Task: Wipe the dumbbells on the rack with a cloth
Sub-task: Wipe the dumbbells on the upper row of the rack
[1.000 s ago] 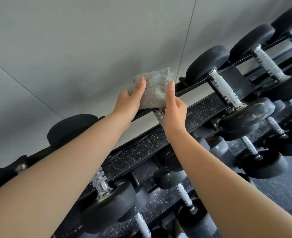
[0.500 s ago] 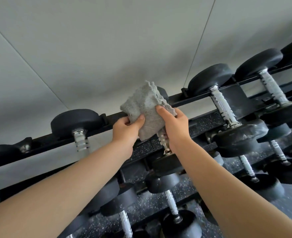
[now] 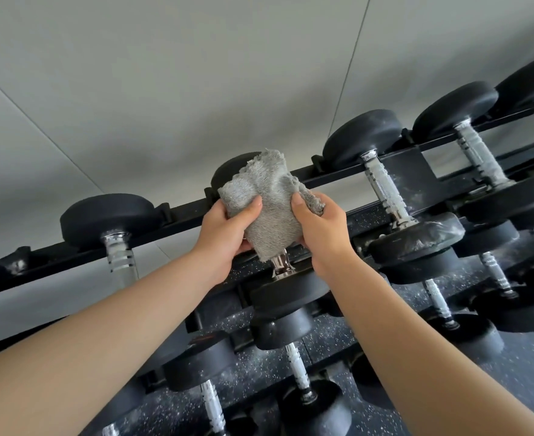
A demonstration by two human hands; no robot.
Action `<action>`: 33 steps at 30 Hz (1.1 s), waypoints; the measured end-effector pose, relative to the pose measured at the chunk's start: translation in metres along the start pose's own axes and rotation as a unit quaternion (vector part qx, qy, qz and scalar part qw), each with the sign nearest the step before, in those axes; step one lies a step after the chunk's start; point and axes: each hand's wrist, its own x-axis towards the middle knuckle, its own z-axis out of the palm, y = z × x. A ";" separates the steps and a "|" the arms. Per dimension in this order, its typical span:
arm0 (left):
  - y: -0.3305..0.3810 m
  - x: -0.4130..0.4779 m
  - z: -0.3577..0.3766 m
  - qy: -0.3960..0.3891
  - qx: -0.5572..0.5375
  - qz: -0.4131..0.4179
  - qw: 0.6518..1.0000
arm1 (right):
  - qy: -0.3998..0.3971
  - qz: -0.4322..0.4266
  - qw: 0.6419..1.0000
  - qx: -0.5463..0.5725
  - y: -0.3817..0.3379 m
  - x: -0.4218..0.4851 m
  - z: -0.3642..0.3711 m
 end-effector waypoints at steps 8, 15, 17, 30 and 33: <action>-0.001 0.006 0.029 -0.031 0.060 0.074 0.995 | 0.059 -0.018 0.998 0.021 -0.003 -0.007 -0.025; 0.002 0.005 0.052 -0.080 0.106 0.104 0.986 | 0.124 -0.050 0.991 0.028 -0.006 -0.022 -0.045; 0.003 0.005 0.066 -0.101 0.110 0.106 0.983 | 0.156 -0.066 0.985 0.024 -0.009 -0.026 -0.053; -0.018 0.003 0.156 -0.257 0.139 0.044 0.955 | 0.338 -0.150 0.928 -0.049 -0.020 -0.055 -0.133; -0.021 0.008 0.170 -0.283 0.187 0.049 0.939 | 0.383 -0.139 0.911 -0.064 -0.018 -0.052 -0.149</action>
